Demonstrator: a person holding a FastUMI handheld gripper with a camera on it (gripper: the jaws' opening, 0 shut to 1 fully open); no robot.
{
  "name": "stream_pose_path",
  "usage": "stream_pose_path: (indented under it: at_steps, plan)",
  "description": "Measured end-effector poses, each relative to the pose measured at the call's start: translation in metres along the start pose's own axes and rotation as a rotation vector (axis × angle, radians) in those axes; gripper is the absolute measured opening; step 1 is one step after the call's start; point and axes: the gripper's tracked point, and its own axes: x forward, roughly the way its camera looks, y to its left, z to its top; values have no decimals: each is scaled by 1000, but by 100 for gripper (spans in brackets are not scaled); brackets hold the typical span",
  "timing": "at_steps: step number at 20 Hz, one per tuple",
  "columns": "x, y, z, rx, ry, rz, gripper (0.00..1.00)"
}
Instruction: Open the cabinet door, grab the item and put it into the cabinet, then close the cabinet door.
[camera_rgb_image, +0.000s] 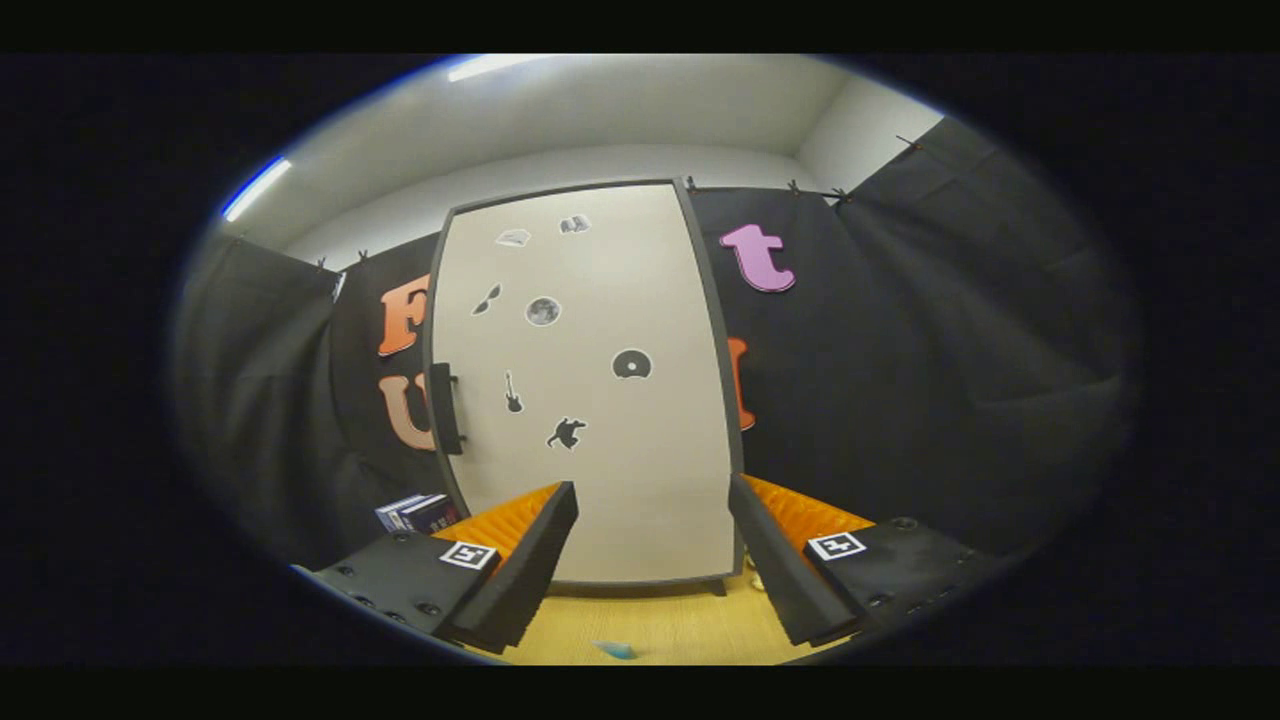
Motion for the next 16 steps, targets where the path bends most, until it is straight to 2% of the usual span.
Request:
stream_pose_path:
  at_steps: [3,6,9,12,16]
  plan:
    - [3,-7,4,-15,-14,-56,97]
    - [6,9,12,-42,-28,-40,98]
    - [22,46,24,-42,-43,30,98]
    - [46,99,31,-54,-40,133,98]
    - [95,163,23,-28,28,235,98]
